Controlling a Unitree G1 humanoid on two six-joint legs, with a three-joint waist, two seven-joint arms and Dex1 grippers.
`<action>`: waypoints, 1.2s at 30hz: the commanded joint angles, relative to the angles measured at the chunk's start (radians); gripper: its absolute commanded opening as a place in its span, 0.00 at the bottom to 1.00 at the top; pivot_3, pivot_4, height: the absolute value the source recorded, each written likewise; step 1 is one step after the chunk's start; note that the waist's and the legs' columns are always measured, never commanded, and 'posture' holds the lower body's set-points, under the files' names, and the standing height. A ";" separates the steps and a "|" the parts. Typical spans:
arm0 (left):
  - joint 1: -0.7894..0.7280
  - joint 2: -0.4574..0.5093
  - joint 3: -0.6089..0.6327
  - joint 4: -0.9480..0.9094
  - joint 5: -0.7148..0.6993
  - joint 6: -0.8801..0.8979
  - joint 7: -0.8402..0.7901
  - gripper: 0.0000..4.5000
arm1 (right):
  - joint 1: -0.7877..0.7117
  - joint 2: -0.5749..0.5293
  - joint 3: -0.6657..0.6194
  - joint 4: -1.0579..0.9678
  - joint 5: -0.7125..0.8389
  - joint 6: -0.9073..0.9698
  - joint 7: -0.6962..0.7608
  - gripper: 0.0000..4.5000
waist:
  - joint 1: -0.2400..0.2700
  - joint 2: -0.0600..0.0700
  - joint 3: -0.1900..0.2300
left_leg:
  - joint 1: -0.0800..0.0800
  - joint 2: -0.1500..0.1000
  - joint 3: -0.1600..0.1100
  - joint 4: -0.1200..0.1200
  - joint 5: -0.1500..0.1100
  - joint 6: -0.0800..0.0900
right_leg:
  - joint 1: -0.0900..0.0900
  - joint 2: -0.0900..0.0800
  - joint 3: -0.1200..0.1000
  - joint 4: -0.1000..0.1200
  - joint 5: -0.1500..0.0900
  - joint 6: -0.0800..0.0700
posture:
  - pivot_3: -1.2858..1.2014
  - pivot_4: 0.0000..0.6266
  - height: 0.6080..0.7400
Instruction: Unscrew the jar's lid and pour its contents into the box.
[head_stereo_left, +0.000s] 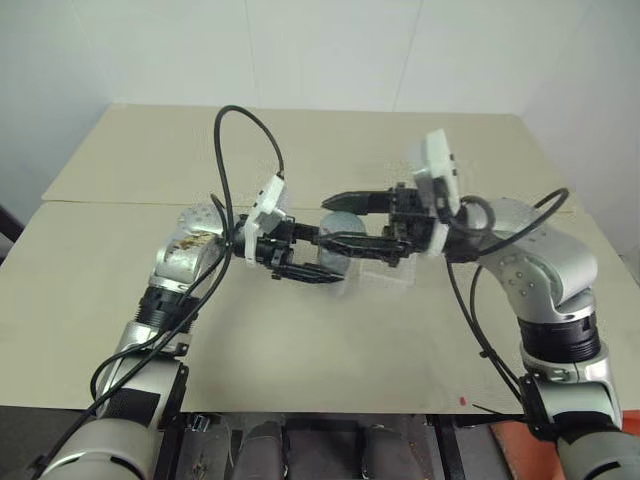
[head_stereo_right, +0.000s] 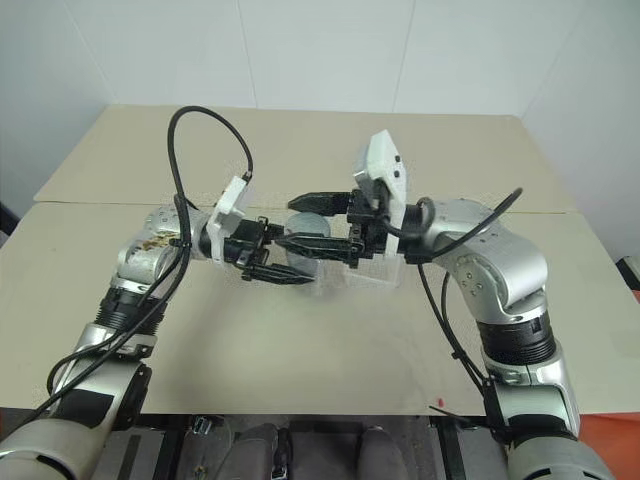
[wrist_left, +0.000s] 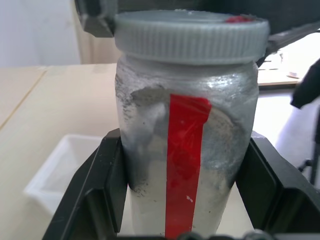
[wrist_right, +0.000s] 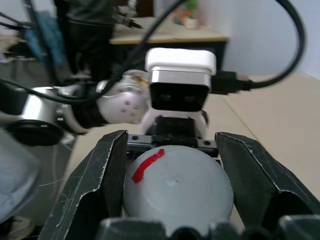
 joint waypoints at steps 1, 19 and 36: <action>-0.012 0.018 0.053 -0.085 -0.106 0.007 -0.048 0.60 | -0.002 -0.018 0.024 0.044 0.021 -0.013 0.118 0.67 | 0.000 0.000 0.000 | 0.000 0.000 0.000 0.000 0.000 0.000 | 0.000 0.000 0.000 0.000 0.000 0.000 | 0.52 0.24 1.00; 0.015 0.047 0.055 -0.074 -0.072 -0.038 -0.009 0.60 | -0.023 0.025 -0.052 0.077 -0.010 -0.037 -0.015 1.00 | 0.001 0.000 0.000 | 0.000 0.000 -0.003 0.000 0.000 0.000 | 0.000 0.000 0.000 0.001 0.000 0.000 | 0.52 0.24 1.00; 0.039 -0.068 0.074 -0.028 0.132 -0.053 0.501 0.60 | 0.007 0.131 0.003 -0.102 -0.174 0.029 -0.471 1.00 | -0.001 0.000 0.000 | 0.000 0.000 -0.002 0.000 0.001 -0.001 | -0.001 0.000 0.000 0.002 0.000 0.000 | 0.52 0.24 1.00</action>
